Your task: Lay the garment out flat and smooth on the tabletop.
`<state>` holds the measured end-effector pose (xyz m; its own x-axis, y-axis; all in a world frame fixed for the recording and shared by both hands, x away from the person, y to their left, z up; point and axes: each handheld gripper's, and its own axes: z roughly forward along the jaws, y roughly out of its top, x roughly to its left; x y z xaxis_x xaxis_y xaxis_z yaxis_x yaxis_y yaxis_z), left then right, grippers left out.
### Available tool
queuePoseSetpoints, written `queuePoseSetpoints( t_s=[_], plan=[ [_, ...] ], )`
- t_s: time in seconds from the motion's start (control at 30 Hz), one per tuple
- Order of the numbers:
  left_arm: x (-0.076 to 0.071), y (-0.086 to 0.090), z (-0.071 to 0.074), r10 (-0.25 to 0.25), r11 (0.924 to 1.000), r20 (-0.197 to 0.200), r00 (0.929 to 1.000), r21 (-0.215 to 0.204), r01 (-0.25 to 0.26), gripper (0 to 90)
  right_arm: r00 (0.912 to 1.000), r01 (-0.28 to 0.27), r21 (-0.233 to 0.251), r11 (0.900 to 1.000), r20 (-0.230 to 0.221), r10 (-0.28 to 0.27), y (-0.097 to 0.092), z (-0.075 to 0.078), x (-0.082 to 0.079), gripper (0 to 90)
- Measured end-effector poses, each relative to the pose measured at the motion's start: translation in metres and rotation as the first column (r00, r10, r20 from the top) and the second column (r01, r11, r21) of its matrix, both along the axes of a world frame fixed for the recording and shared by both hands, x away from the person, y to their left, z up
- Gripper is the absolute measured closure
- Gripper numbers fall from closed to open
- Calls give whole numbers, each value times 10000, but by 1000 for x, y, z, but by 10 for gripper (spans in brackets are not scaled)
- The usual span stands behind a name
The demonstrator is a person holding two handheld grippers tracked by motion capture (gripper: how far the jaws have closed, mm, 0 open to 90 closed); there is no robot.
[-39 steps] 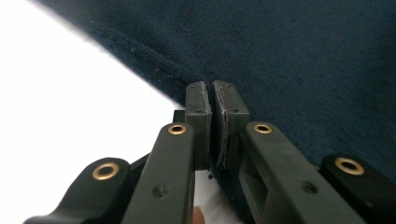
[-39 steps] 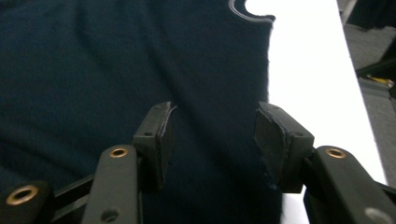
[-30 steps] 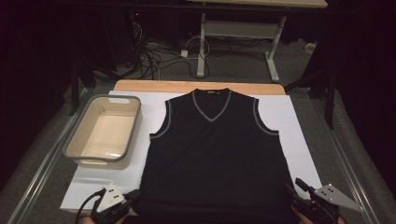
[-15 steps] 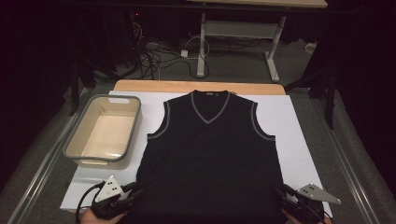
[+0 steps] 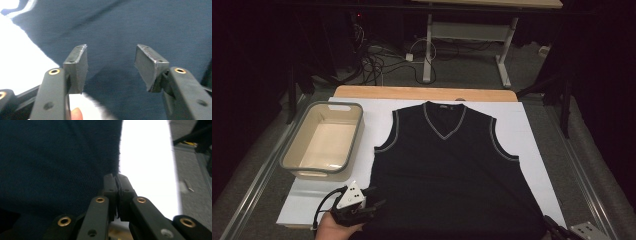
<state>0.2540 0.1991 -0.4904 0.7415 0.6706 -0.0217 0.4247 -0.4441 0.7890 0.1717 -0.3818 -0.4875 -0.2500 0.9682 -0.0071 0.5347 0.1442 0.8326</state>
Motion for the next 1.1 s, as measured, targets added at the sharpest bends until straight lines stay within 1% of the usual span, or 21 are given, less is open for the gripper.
queuePoseSetpoints(
  t_s=[0.03,0.07,0.1,0.13,0.17,0.2,0.23,0.3,0.33,0.37,0.47,0.5,0.53,0.6,0.67,0.73,0.8,0.87,0.9,1.0,1.1],
  plan=[
    [2,1,-1,174,9998,-189,9997,45,-173,410,10000,38,41,10000,8,-38,-4,0,-1,887],
    [4,2,-3,425,9990,-495,9979,174,-416,409,10000,6,183,9998,-39,-5,-5,0,-1,885],
    [6,3,-5,614,9976,-783,9950,354,-587,389,9998,-135,389,9992,-137,141,-6,-1,0,874],
    [8,3,-7,781,9961,-1076,9911,494,-731,368,9996,-215,483,9986,-181,223,-5,-2,2,840],
    [8,4,-7,861,9959,-1133,9898,387,-822,353,9994,-306,549,9980,-172,316,-3,-2,4,765],
    [7,3,-6,1109,9928,-1064,9881,582,-1051,339,9990,-396,625,9973,-189,409,-1,-1,5,711],
    [6,2,-7,1245,9908,-995,9872,660,-1183,308,9989,-449,623,9970,-102,457,0,0,7,676],
    [2,-1,-7,1340,9898,-1052,9854,622,-1280,322,9986,-530,593,9968,44,528,4,3,8,611],
    [1,-3,-8,1209,9916,-992,9877,589,-1154,365,9984,-570,590,9966,83,566,6,4,9,593],
    [0,-5,-8,1045,9935,-959,9899,546,-996,430,9978,-657,589,9961,84,653,8,5,10,577],
    [-2,-7,-8,459,9982,-847,9953,424,-425,659,9962,-869,434,9953,144,863,16,6,15,543],
    [-3,-8,-8,296,9990,-843,9960,356,-267,740,9958,-900,384,9952,184,894,18,7,17,534],
    [-3,-8,-9,259,9992,-806,9964,337,-232,798,9952,-953,358,9948,237,945,21,8,19,527],
    [-5,-5,-8,222,9993,-743,9970,302,-200,820,9942,-1035,253,9943,331,1026,27,10,22,516],
    [-10,1,-8,321,9989,-690,9971,368,-296,825,9900,-1333,112,9910,480,1326,33,12,26,551],
    [-18,10,-9,427,9988,-745,9963,264,-409,826,9861,-1567,11,9876,568,1564,38,14,32,560],
    [-27,17,-9,540,9982,-646,9964,303,-522,826,9823,-1766,28,9843,642,1761,43,15,40,557],
    [-36,25,-7,782,9966,-499,9957,315,-767,827,9778,-2003,216,9795,681,1984,47,15,49,546],
    [-40,30,-6,897,9956,-496,9947,304,-883,827,9757,-2106,283,9772,686,2083,49,15,53,538],
    [-47,45,-7,1252,9921,-624,9902,209,-1241,827,9735,-2235,322,9742,581,2214,55,15,63,504],
    [-49,54,-8,1494,9888,-714,9862,82,-1492,827,9714,-2342,250,9719,475,2328,58,14,68,497]
  ],
)
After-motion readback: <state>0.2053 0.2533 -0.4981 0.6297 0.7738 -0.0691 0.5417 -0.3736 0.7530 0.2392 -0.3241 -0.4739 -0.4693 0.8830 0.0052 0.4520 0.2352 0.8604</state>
